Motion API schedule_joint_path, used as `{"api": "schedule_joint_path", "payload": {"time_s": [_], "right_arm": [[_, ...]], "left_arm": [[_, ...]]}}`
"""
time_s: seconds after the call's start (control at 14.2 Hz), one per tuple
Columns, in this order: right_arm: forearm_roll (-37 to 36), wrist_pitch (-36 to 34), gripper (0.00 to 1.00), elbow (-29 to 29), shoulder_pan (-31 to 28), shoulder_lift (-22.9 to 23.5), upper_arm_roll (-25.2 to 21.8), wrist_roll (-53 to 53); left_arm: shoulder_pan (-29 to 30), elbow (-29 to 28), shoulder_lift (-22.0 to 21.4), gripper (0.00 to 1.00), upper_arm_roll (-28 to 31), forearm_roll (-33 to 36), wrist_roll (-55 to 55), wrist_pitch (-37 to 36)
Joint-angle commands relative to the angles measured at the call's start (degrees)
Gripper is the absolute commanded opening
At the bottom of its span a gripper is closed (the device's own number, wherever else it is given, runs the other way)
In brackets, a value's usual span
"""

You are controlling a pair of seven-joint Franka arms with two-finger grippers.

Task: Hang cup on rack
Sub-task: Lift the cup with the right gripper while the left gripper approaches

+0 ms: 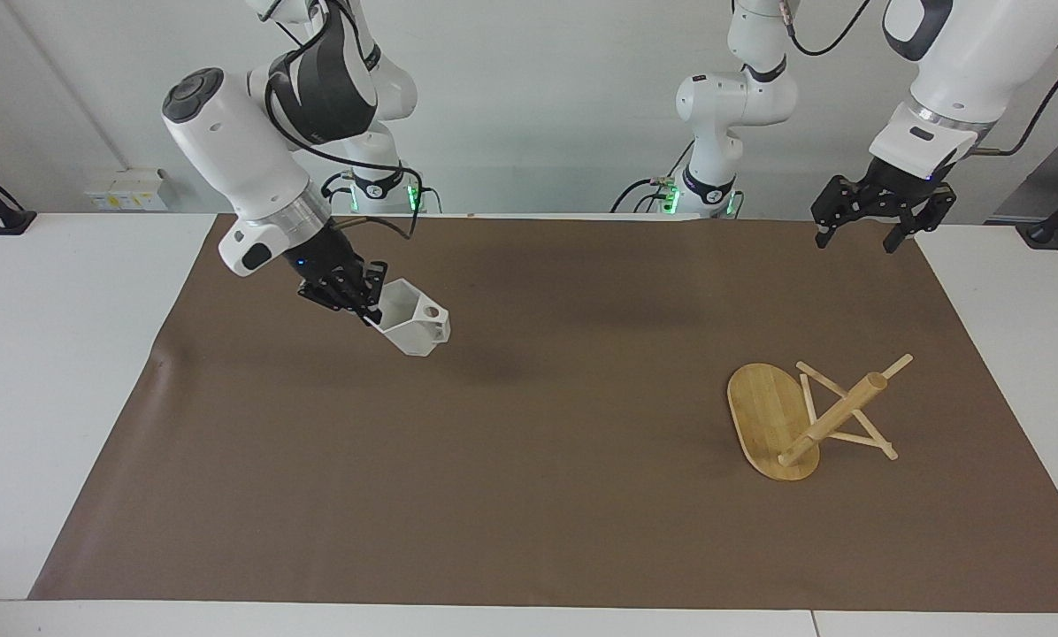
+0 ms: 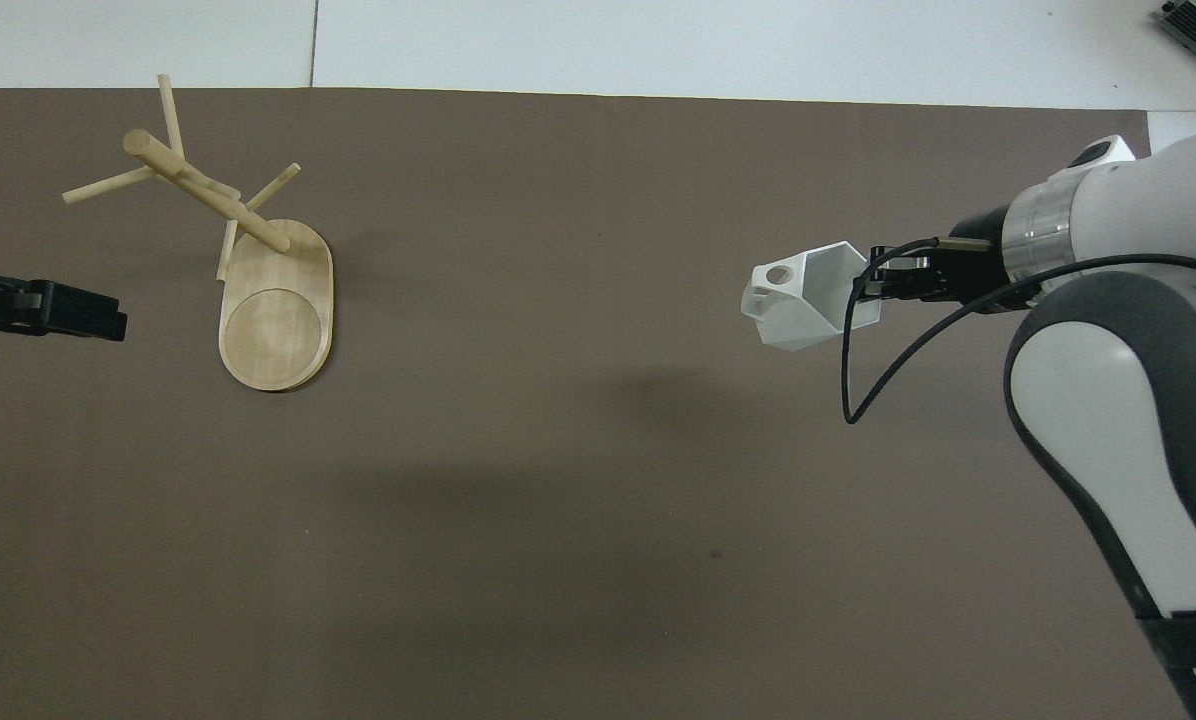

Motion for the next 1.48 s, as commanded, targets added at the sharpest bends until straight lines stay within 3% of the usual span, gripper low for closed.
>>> {"api": "schedule_joint_path", "payload": {"time_s": [0.0, 0.35, 0.7, 0.85, 0.99, 1.41], "right_arm": [[4.88, -0.98, 0.00, 0.19, -0.51, -1.38, 2.99, 0.42], [7.97, -0.46, 0.00, 2.73, -0.51, -1.65, 7.91, 0.33], [24.03, 0.25, 0.00, 4.23, -0.51, -2.18, 8.45, -0.63], [27.47, 1.73, 0.00, 4.23, -0.51, -2.18, 9.67, -0.72], [27.66, 3.84, 0.00, 4.14, -0.42, -2.18, 10.90, -0.28], [27.57, 3.94, 0.00, 3.26, -0.33, -2.62, 11.34, -0.28]], "left_arm": [[-0.35, -2.50, -2.12, 1.00, -0.21, 1.11, -2.16, -0.67], [-0.96, -5.13, -3.43, 1.00, -0.91, 0.50, -29.03, -0.49], [-2.99, -13.21, -8.62, 1.00, -1.96, -3.63, -38.64, -5.67], [-2.81, -13.22, -8.63, 1.00, -2.14, -4.77, -46.51, -4.72], [-1.15, -13.83, -8.71, 1.00, -1.88, -14.13, -53.73, -5.50], [4.12, -18.32, -10.56, 1.00, -1.70, -29.45, -79.75, -4.36]]}}
